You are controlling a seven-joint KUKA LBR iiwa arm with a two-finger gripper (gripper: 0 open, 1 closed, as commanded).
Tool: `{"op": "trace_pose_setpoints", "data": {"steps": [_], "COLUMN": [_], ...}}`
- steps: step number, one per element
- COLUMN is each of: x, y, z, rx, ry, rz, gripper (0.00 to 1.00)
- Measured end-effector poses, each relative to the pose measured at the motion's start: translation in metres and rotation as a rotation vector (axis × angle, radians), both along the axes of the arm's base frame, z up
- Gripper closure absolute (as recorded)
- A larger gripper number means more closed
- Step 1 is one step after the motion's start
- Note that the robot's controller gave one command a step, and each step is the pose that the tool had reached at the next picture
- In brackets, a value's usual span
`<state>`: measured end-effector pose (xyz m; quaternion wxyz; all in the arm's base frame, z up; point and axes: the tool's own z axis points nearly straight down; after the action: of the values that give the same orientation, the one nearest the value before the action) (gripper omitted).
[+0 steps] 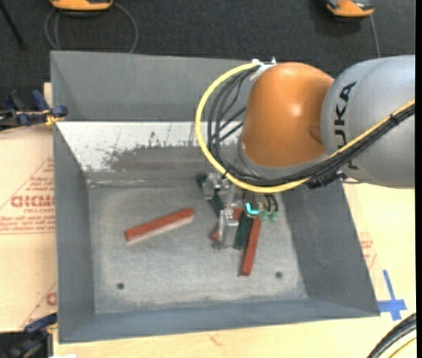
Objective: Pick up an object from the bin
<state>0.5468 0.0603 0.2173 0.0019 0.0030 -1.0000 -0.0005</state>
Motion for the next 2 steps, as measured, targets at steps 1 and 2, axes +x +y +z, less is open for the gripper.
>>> {"op": "trace_pose_setpoints", "data": {"steps": [1, 2], "x": [0.074, 0.101], "y": [0.061, 0.040], "z": [-0.151, -0.146], "rx": [-0.002, -0.003], "ry": [-0.005, -0.012], "rz": [0.116, 0.268], "gripper": [0.00, 0.00]}}
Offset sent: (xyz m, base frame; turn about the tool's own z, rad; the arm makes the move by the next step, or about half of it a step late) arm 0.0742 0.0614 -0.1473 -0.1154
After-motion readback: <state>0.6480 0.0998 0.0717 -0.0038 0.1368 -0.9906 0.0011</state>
